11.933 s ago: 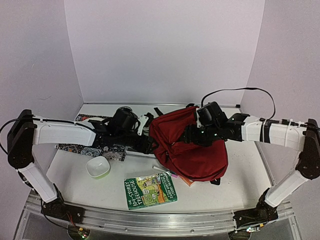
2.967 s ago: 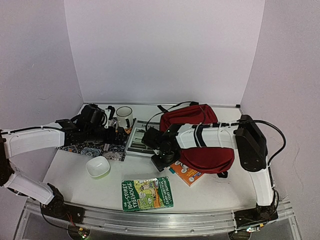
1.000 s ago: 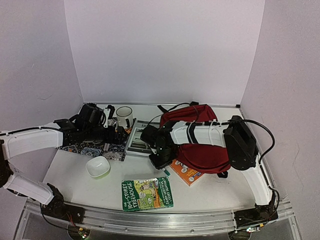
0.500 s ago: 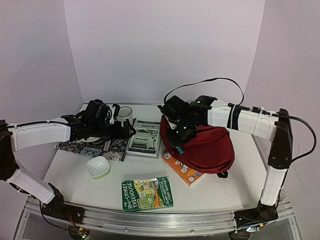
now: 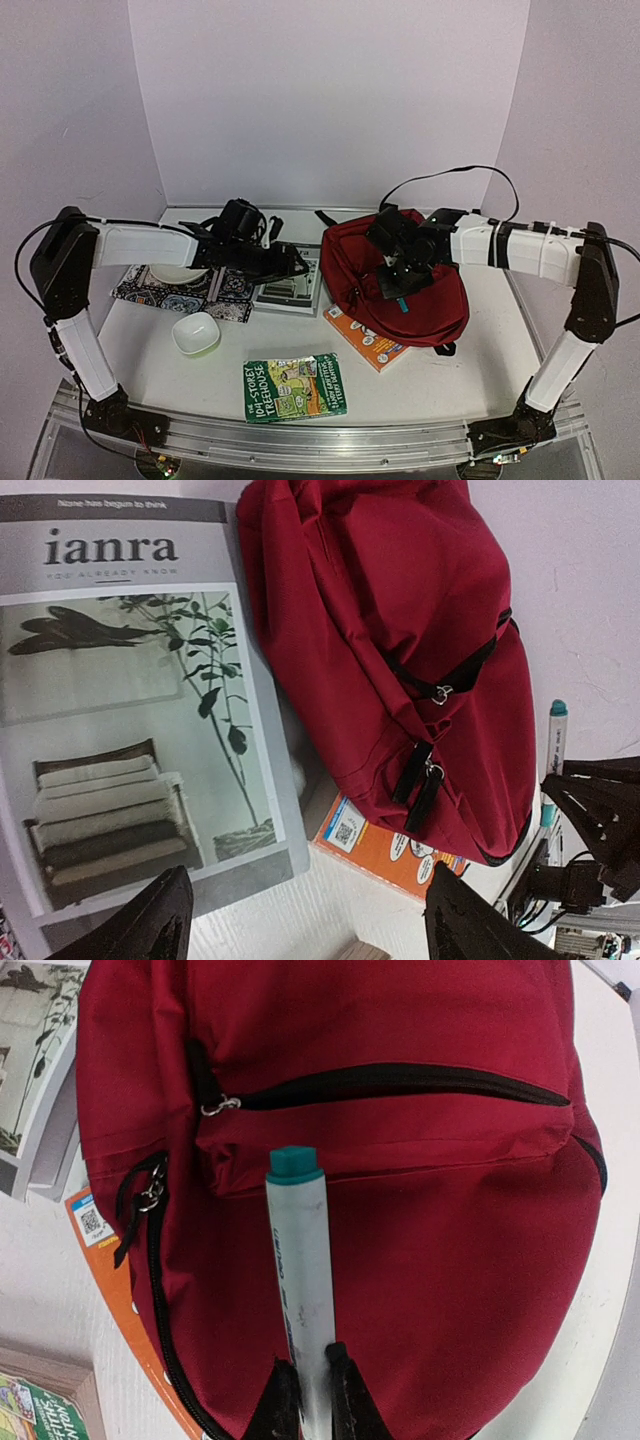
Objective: Pack the student bag
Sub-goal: Pick up the student bag from the book.
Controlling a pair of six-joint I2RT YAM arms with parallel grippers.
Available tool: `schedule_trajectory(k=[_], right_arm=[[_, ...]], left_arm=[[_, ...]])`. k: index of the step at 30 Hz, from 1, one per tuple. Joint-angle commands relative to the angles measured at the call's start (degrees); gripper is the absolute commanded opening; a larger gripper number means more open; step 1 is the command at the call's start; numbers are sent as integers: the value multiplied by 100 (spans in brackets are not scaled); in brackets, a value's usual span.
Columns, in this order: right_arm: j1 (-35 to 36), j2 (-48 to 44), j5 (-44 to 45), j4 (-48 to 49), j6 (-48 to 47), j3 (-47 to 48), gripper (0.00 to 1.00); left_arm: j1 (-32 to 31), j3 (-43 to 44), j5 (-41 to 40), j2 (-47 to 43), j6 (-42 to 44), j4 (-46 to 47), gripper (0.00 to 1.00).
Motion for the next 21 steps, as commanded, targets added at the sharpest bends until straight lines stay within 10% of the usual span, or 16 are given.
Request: schedule_trajectory(k=[1,21], right_arm=[[9,-443,473,366,237,-278,0],[-3,-787,674,905,390,-834,0]], left_arm=[[-152,662,468,527,-154,388,76],[-373,1538,970,2273,-1060,1204,52]])
